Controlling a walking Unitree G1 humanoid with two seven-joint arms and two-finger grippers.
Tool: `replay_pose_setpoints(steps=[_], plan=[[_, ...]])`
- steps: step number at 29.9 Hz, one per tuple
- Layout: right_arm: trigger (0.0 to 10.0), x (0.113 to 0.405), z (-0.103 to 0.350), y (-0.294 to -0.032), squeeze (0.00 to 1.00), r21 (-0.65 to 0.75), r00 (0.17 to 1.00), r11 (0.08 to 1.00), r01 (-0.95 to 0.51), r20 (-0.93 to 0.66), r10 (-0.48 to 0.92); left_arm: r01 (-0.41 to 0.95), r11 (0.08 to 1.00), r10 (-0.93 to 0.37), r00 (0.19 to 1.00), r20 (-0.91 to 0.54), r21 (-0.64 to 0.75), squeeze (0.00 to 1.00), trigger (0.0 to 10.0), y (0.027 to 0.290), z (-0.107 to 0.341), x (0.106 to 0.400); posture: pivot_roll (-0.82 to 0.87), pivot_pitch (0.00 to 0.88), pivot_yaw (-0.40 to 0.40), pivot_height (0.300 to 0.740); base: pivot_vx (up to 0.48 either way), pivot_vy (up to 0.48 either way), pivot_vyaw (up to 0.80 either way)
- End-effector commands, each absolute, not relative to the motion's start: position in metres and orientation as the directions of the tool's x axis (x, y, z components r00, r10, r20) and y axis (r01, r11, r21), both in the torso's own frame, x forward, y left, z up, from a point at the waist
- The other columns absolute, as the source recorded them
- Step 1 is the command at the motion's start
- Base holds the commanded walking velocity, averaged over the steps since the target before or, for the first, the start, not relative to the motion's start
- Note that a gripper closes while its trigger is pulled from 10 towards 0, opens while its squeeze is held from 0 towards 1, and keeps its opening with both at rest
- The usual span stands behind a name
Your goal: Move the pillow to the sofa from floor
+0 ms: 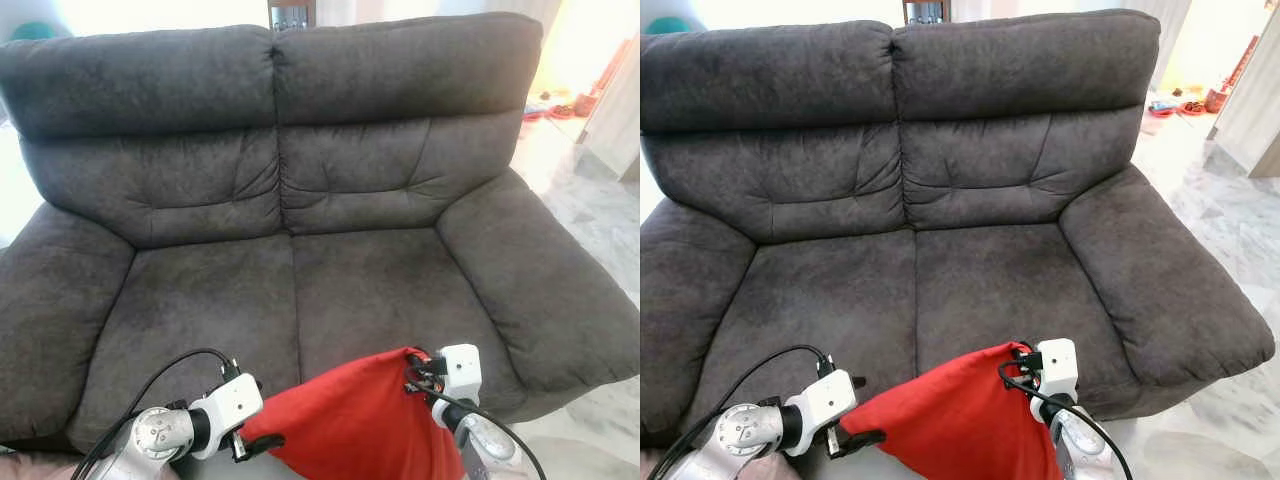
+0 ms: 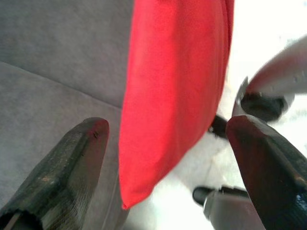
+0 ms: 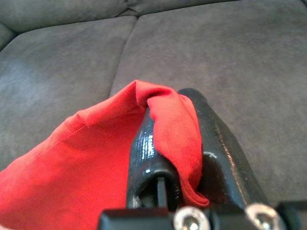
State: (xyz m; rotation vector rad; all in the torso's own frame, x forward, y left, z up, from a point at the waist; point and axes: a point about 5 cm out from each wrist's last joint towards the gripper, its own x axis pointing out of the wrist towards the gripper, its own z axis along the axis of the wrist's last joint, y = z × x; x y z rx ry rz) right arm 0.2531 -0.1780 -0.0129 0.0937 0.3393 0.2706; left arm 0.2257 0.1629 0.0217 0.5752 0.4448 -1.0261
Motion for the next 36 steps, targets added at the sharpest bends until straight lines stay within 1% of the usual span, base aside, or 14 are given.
replay_pose_setpoints(steps=[1, 2, 4, 5, 6, 9, 13, 17, 20, 23, 25, 29, 34, 36], plan=[[10.0, 0.288, 0.034, -0.174, 0.00, 0.069, 0.943, 0.948, -0.311, -0.101, 0.317, 0.895, 0.364, -0.638, 0.442, -0.631, 0.259, 0.00, 10.0, 0.167, 0.017, 0.226, 0.11, 0.000, -0.017, 0.740, 0.000, 0.000, 0.00], [10.0, 0.288, 0.034, -0.174, 0.00, 0.069, 0.943, 0.948, -0.311, -0.101, 0.317, 0.895, 0.364, -0.638, 0.442, -0.631, 0.259, 0.00, 10.0, 0.167, 0.017, 0.226, 0.11, 0.000, -0.017, 0.740, 0.000, 0.000, 0.00], [10.0, 0.291, 0.045, -0.171, 0.00, 0.049, 0.919, 0.921, -0.386, -0.067, 0.388, 0.872, 0.370, -0.601, 0.488, -0.633, 0.322, 0.00, 10.0, 0.169, 0.017, 0.230, 0.11, 0.000, -0.018, 0.740, 0.000, 0.000, 0.00], [10.0, 0.291, 0.045, -0.171, 0.00, 0.049, 0.919, 0.921, -0.386, -0.067, 0.388, 0.872, 0.370, -0.601, 0.488, -0.633, 0.322, 0.00, 10.0, 0.169, 0.017, 0.230, 0.11, 0.000, -0.018, 0.740, 0.000, 0.000, 0.00], [10.0, 0.291, 0.048, -0.170, 0.00, 0.027, 0.900, 0.903, -0.429, -0.072, 0.429, 0.857, 0.391, -0.592, 0.514, -0.621, 0.337, 0.00, 10.0, 0.169, 0.016, 0.233, 0.11, 0.000, -0.019, 0.740, 0.000, 0.000, 0.00], [10.0, 0.290, 0.049, -0.170, 0.00, 0.008, 0.881, 0.884, -0.467, -0.078, 0.466, 0.846, 0.404, -0.585, 0.531, -0.613, 0.347, 0.00, 10.0, 0.170, 0.016, 0.234, 0.11, 0.000, -0.019, 0.740, 0.000, 0.000, 0.00], [10.0, 0.285, 0.061, -0.168, 0.00, -0.022, 0.827, 0.828, -0.560, -0.066, 0.558, 0.832, 0.421, -0.579, 0.553, -0.599, 0.362, 0.00, 10.0, 0.171, 0.013, 0.236, 0.10, 0.000, -0.010, 0.740, 0.000, 0.000, 0.00], [10.0, 0.283, 0.070, -0.167, 0.00, -0.025, 0.801, 0.801, -0.598, -0.049, 0.597, 0.834, 0.422, -0.581, 0.549, -0.601, 0.355, 0.00, 10.0, 0.170, 0.009, 0.236, 0.09, 0.000, -0.010, 0.740, 0.000, 0.000, 0.00], [10.0, 0.272, 0.075, -0.165, 0.00, -0.033, 0.724, 0.724, -0.689, -0.076, 0.686, 0.835, 0.423, -0.576, 0.547, -0.607, 0.351, 0.00, 10.0, 0.170, 0.004, 0.235, 0.09, 0.000, -0.013, 0.740, 0.000, 0.000, 0.00], [10.0, 0.270, 0.076, -0.165, 0.00, -0.038, 0.702, 0.702, -0.711, -0.092, 0.706, 0.834, 0.425, -0.576, 0.549, -0.606, 0.352, 0.00, 10.0, 0.170, 0.003, 0.235, 0.09, 0.000, -0.016, 0.740, 0.000, 0.000, 0.00], [10.0, 0.264, 0.075, -0.168, 0.00, -0.046, 0.652, 0.653, -0.756, -0.149, 0.744, 0.832, 0.434, -0.574, 0.552, -0.605, 0.347, 0.00, 10.0, 0.171, 0.002, 0.234, 0.09, 0.000, -0.019, 0.740, 0.000, 0.000, 0.00], [10.0, 0.260, 0.077, -0.169, 0.00, -0.041, 0.623, 0.626, -0.778, -0.174, 0.763, 0.836, 0.436, -0.576, 0.543, -0.611, 0.332, 0.00, 10.0, 0.173, -0.001, 0.232, 0.09, 0.000, -0.020, 0.740, 0.000, 0.000, 0.00], [10.0, 0.258, 0.084, -0.167, 0.00, -0.045, 0.587, 0.590, -0.806, -0.190, 0.787, 0.861, 0.420, -0.585, 0.499, -0.639, 0.287, 0.00, 10.0, 0.175, -0.008, 0.225, 0.09, 0.000, -0.017, 0.740, 0.000, 0.000, 0.00], [10.0, 0.257, 0.088, -0.166, 0.00, -0.041, 0.578, 0.582, -0.812, -0.181, 0.795, 0.861, 0.422, -0.585, 0.498, -0.640, 0.284, 0.00, 10.0, 0.175, -0.010, 0.224, 0.09, 0.000, -0.016, 0.740, 0.000, 0.000, 0.00]])
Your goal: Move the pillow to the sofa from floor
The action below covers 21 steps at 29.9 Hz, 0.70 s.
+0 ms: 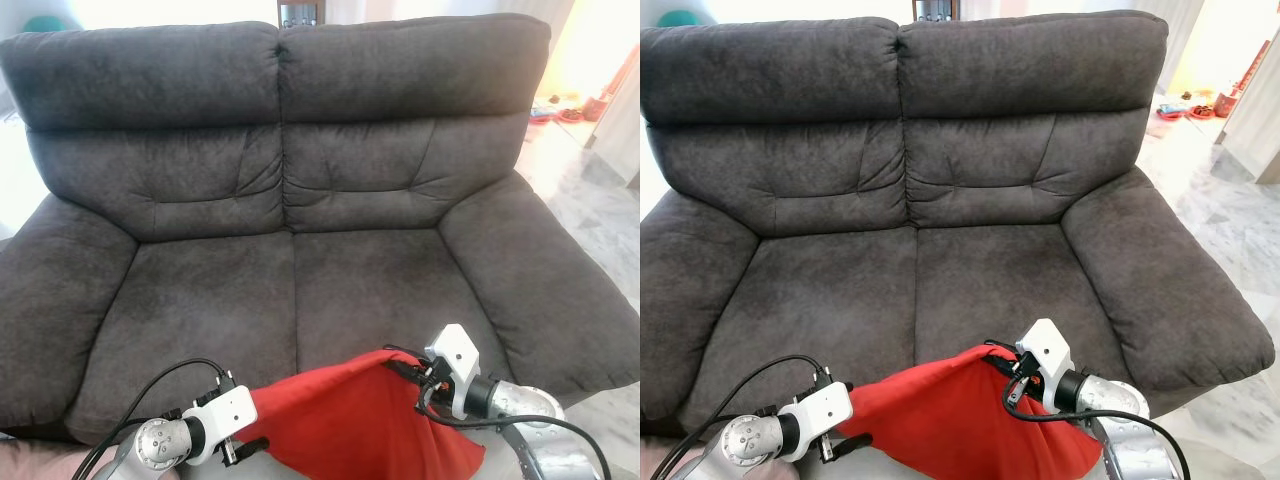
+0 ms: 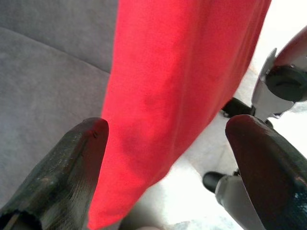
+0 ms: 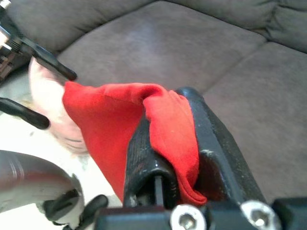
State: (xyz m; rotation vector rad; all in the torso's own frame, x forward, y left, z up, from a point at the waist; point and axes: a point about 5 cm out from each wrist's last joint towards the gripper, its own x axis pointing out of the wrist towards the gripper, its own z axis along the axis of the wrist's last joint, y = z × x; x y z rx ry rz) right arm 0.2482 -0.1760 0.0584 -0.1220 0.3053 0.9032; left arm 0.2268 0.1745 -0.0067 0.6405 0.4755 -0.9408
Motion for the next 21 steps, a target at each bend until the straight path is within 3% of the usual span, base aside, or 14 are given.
replay_pose_setpoints(steps=[1, 15, 21], plan=[[10.0, 0.257, 0.090, -0.166, 0.00, -0.040, 0.576, 0.579, -0.815, -0.176, 0.798, 0.860, 0.424, -0.584, 0.499, -0.640, 0.283, 0.00, 10.0, 0.176, -0.010, 0.223, 0.09, 0.000, -0.015, 0.740, 0.000, 0.000, 0.00], [10.0, 0.247, 0.102, -0.163, 0.00, -0.036, 0.478, 0.482, -0.875, -0.223, 0.850, 0.815, 0.478, -0.551, 0.569, -0.610, 0.329, 0.00, 10.0, 0.182, -0.013, 0.224, 0.09, 0.000, -0.019, 0.740, 0.000, 0.000, 0.00], [10.0, 0.233, 0.091, -0.176, 0.00, -0.025, 0.387, 0.409, -0.912, -0.378, 0.841, 0.806, 0.497, -0.571, 0.582, -0.579, 0.320, 0.00, 10.0, 0.184, -0.007, 0.226, 0.09, 0.000, -0.020, 0.740, 0.000, 0.000, 0.00]])
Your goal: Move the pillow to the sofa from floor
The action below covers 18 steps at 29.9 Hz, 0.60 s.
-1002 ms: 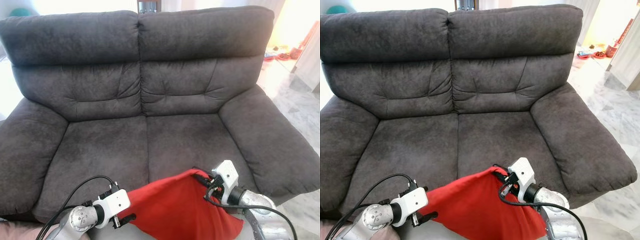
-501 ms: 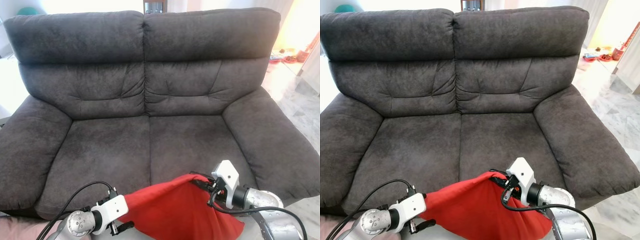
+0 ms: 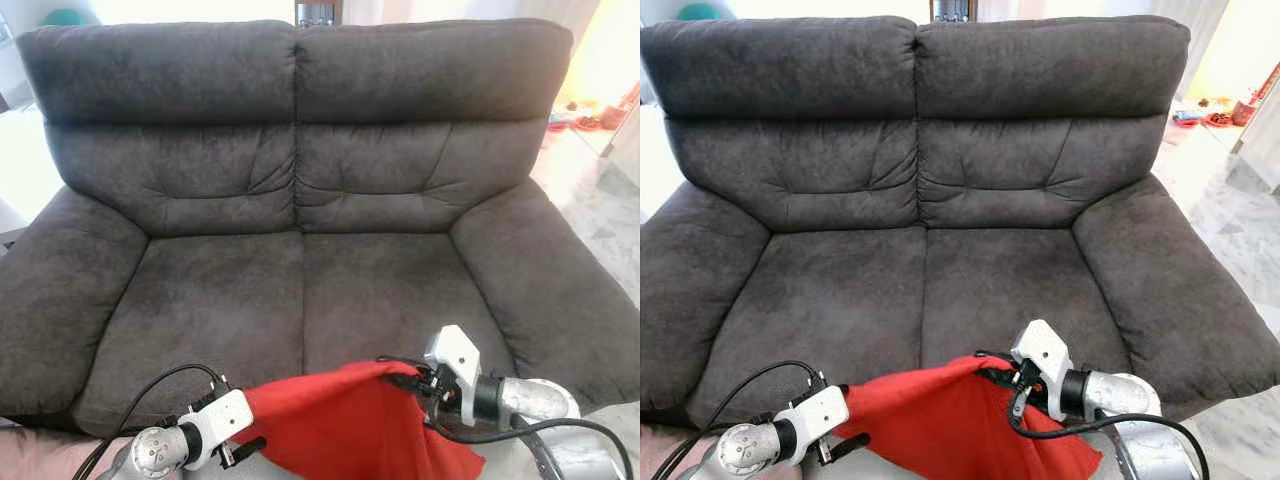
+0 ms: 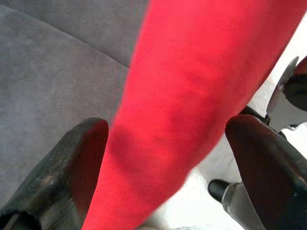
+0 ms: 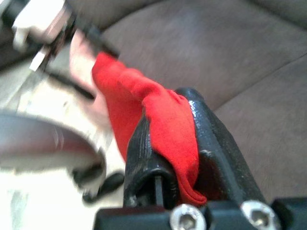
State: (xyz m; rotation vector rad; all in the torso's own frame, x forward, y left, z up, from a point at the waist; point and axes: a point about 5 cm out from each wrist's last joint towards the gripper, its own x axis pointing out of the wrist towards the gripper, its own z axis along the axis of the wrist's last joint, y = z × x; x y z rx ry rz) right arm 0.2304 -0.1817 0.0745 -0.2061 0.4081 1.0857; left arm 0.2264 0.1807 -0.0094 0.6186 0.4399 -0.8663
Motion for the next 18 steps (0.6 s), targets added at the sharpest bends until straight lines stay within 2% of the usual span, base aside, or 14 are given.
replay_pose_setpoints(steps=[1, 5, 9, 10, 11, 12, 18], plan=[[10.0, 0.232, 0.090, -0.178, 0.00, -0.021, 0.381, 0.407, -0.913, -0.393, 0.837, 0.806, 0.498, -0.575, 0.583, -0.574, 0.319, 0.00, 10.0, 0.184, -0.006, 0.226, 0.09, 0.000, -0.020, 0.740, 0.000, 0.000, 0.00], [10.0, 0.232, 0.093, -0.180, 0.00, -0.021, 0.385, 0.410, -0.912, -0.386, 0.838, 0.810, 0.500, -0.583, 0.576, -0.573, 0.306, 0.00, 10.0, 0.184, -0.006, 0.225, 0.09, 0.000, -0.020, 0.740, 0.000, 0.000, 0.00], [10.0, 0.235, 0.100, -0.181, 0.00, -0.037, 0.396, 0.412, -0.911, -0.366, 0.842, 0.836, 0.477, -0.604, 0.537, -0.589, 0.273, 0.00, 10.0, 0.183, -0.006, 0.223, 0.09, 0.000, -0.018, 0.740, 0.000, 0.000, 0.00], [10.0, 0.237, 0.106, -0.179, 0.00, -0.050, 0.401, 0.411, -0.910, -0.347, 0.848, 0.862, 0.451, -0.617, 0.489, -0.617, 0.232, 0.00, 10.0, 0.184, -0.007, 0.220, 0.09, 0.000, -0.017, 0.740, 0.000, 0.000, 0.00], [10.0, 0.237, 0.106, -0.179, 0.00, -0.050, 0.401, 0.411, -0.910, -0.347, 0.848, 0.862, 0.451, -0.617, 0.489, -0.617, 0.232, 0.00, 10.0, 0.184, -0.007, 0.220, 0.09, 0.000, -0.017, 0.740, 0.000, 0.000, 0.00], [10.0, 0.238, 0.111, -0.177, 0.00, -0.054, 0.399, 0.405, -0.913, -0.324, 0.858, 0.880, 0.424, -0.621, 0.453, -0.640, 0.211, 0.00, 10.0, 0.186, -0.007, 0.216, 0.09, 0.000, -0.016, 0.740, 0.000, 0.000, 0.00], [10.0, 0.239, 0.123, -0.175, 0.00, -0.065, 0.388, 0.386, -0.920, -0.286, 0.876, 0.888, 0.422, -0.623, 0.429, -0.655, 0.180, 0.00, 10.0, 0.191, -0.005, 0.215, 0.09, 0.000, -0.015, 0.740, 0.000, 0.000, 0.00]])
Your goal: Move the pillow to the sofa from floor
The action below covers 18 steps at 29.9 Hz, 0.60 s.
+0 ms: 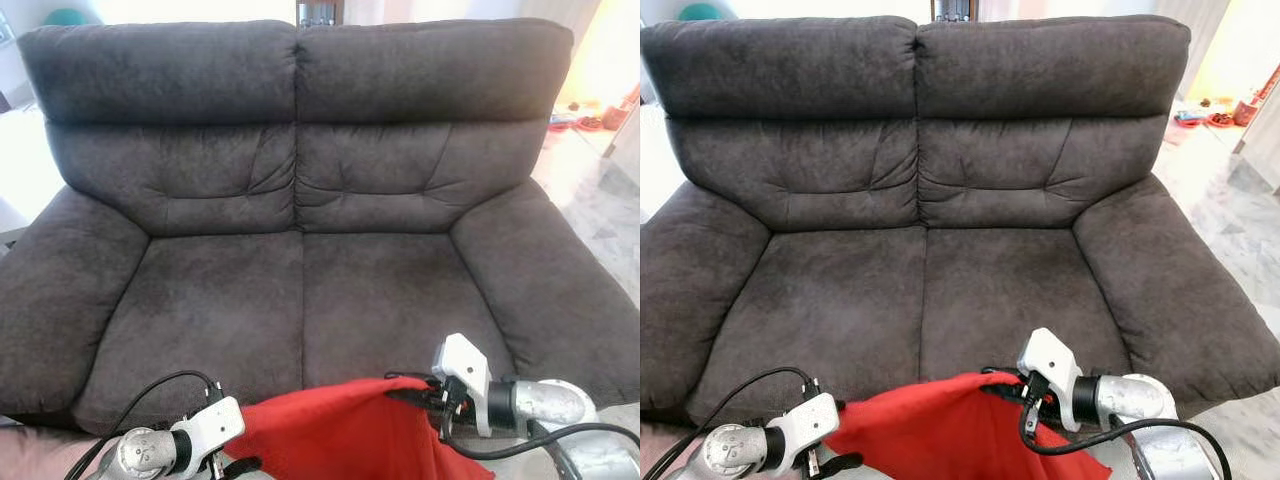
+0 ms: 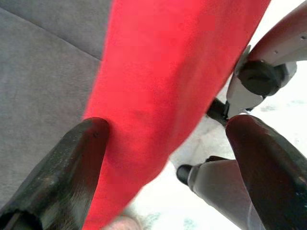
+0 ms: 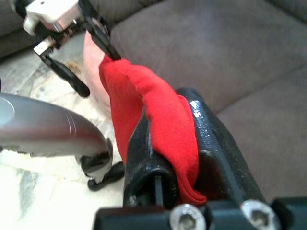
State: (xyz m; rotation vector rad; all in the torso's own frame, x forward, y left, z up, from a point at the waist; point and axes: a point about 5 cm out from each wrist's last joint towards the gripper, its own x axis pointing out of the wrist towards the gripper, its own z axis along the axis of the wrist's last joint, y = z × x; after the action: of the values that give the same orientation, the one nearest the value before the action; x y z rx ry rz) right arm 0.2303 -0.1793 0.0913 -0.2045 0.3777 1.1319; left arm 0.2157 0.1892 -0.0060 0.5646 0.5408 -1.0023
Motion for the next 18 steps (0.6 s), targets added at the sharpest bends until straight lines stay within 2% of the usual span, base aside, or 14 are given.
replay_pose_setpoints(steps=[1, 7, 13, 18], plan=[[10.0, 0.239, 0.125, -0.175, 0.00, -0.070, 0.382, 0.378, -0.923, -0.290, 0.878, 0.887, 0.423, -0.619, 0.431, -0.656, 0.184, 0.00, 10.0, 0.193, -0.004, 0.215, 0.09, 0.000, -0.016, 0.740, 0.000, 0.000, 0.00], [10.0, 0.237, 0.129, -0.179, 0.00, -0.076, 0.367, 0.362, -0.929, -0.305, 0.879, 0.879, 0.435, -0.598, 0.446, -0.666, 0.197, 0.00, 10.0, 0.201, 0.000, 0.217, 0.09, 0.000, -0.018, 0.740, 0.000, 0.000, 0.00], [10.0, 0.234, 0.132, -0.184, 0.00, -0.070, 0.350, 0.347, -0.935, -0.330, 0.877, 0.842, 0.459, -0.534, 0.517, -0.669, 0.284, 0.00, 10.0, 0.213, 0.002, 0.223, 0.09, 0.001, -0.021, 0.740, 0.000, 0.000, 0.00], [10.0, 0.232, 0.131, -0.185, 0.00, -0.061, 0.337, 0.337, -0.940, -0.341, 0.878, 0.827, 0.473, -0.520, 0.540, -0.662, 0.302, 0.00, 10.0, 0.217, 0.003, 0.223, 0.09, 0.000, -0.023, 0.740, 0.000, 0.000, 0.00]])
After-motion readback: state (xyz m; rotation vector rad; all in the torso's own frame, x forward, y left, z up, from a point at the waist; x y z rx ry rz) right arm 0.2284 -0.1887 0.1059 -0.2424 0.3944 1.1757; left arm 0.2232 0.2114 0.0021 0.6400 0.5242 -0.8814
